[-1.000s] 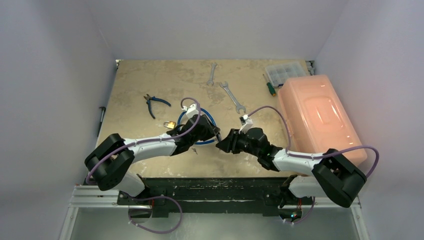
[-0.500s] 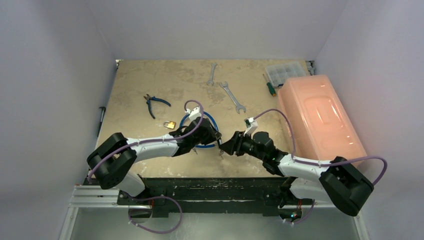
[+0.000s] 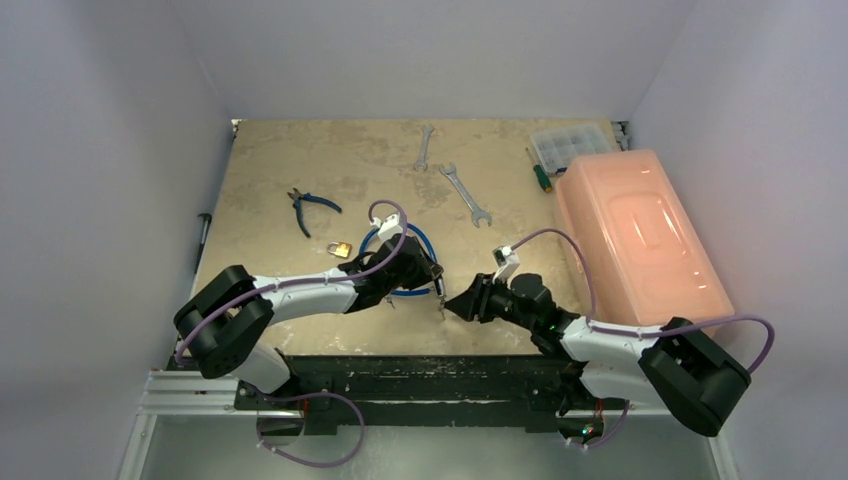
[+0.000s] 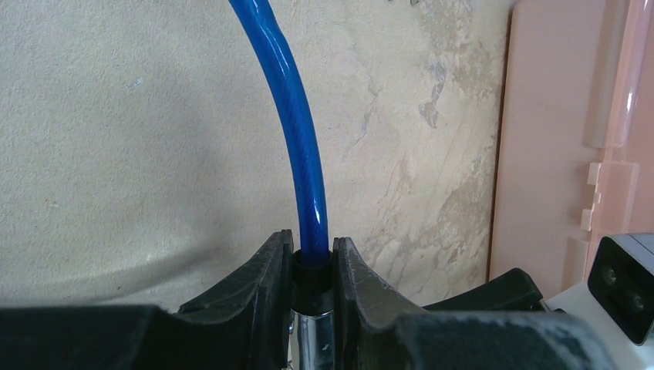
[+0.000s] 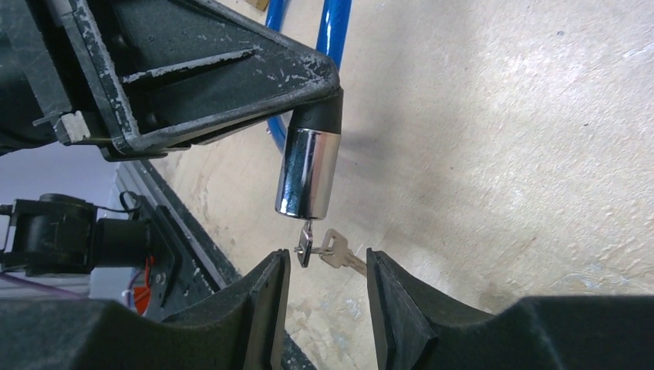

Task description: Unlock with the key

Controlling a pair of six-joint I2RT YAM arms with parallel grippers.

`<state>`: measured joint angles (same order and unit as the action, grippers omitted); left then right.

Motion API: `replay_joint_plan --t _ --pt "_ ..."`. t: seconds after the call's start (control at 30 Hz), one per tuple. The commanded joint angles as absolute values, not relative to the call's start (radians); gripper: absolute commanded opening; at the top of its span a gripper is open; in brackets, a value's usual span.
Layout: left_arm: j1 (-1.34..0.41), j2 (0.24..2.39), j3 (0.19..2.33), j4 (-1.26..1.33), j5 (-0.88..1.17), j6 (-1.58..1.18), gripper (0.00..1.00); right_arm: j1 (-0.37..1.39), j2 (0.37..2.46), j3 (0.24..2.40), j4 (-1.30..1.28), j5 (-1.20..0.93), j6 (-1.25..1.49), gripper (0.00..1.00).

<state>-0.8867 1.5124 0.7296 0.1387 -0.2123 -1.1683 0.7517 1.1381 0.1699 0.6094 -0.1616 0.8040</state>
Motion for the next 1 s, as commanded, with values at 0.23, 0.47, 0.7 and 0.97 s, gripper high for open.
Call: replay_joint_plan --t 0.23,0.47,0.7,0.97 --pt "-0.892 1.500 0.756 0.209 -0.193 -1.196 0.00 0.750 1.272 0.169 0.864 -0.252 0.855 0.37" --pt "-0.892 1.496 0.756 0.206 -0.190 -1.194 0.00 0.750 1.322 0.178 0.916 -0.262 0.866 0.26" --pt "-0.892 1.471 0.741 0.217 -0.177 -1.205 0.00 0.749 1.345 0.168 0.992 -0.297 0.899 0.00" --pt "-0.890 1.381 0.698 0.220 -0.171 -1.236 0.00 0.749 1.340 0.158 1.080 -0.306 0.944 0.00"
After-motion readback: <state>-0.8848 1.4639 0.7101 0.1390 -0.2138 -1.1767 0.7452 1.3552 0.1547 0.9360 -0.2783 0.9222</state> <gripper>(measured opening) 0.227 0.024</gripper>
